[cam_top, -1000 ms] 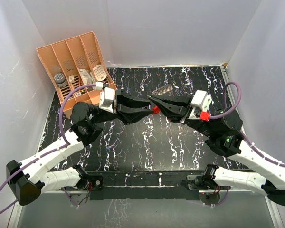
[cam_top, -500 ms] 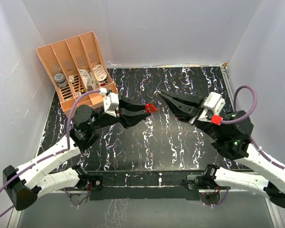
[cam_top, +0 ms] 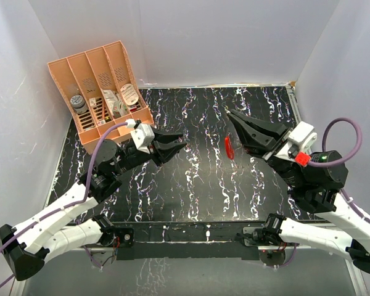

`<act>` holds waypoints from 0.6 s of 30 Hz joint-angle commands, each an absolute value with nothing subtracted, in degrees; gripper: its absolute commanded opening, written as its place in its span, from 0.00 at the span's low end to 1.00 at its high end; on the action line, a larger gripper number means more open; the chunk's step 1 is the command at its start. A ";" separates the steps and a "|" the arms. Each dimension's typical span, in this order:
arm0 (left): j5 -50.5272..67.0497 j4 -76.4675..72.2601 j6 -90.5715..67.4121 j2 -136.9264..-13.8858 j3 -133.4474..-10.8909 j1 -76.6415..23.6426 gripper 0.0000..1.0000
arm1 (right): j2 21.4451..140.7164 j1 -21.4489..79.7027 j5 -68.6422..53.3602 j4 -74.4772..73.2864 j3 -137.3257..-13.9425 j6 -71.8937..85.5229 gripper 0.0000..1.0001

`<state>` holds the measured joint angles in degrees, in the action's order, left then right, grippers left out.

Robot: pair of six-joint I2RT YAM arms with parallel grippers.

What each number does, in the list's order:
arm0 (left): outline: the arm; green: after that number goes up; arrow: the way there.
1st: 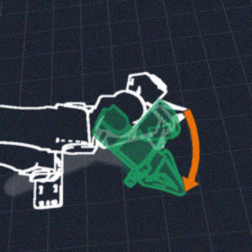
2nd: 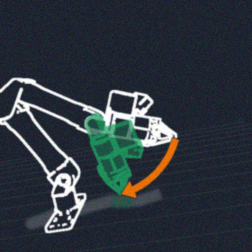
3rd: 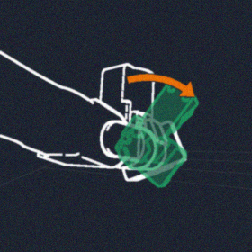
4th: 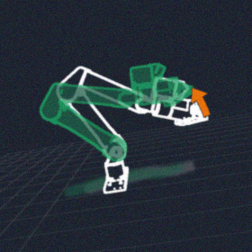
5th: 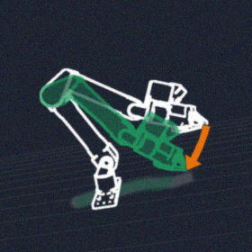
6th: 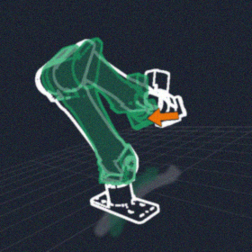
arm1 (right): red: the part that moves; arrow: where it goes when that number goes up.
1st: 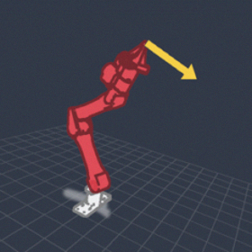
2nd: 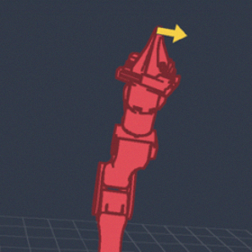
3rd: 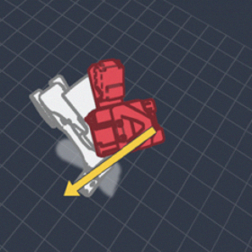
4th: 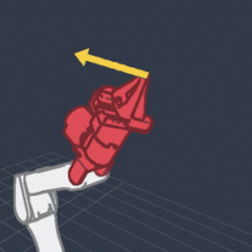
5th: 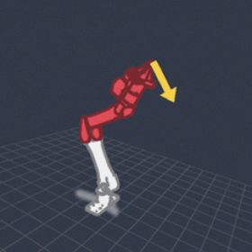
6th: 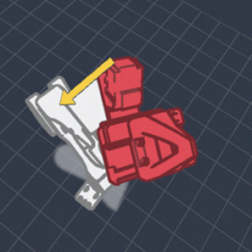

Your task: Remove the keys from the keyring

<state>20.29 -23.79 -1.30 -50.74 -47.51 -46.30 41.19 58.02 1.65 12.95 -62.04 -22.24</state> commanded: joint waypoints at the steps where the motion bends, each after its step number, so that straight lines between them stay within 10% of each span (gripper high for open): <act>1: 16.11 -21.37 0.82 -49.01 -47.30 -46.51 0.00 | 42.54 58.09 7.83 11.49 -62.67 -23.31 0.00; 18: 7.63 -31.42 -6.99 -61.24 -37.30 -44.74 0.00 | 52.23 57.32 31.27 -0.57 -56.06 -14.52 0.00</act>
<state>9.19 -25.65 -3.38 -59.46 -38.57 -46.06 51.94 58.00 26.48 -0.54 -56.12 -18.41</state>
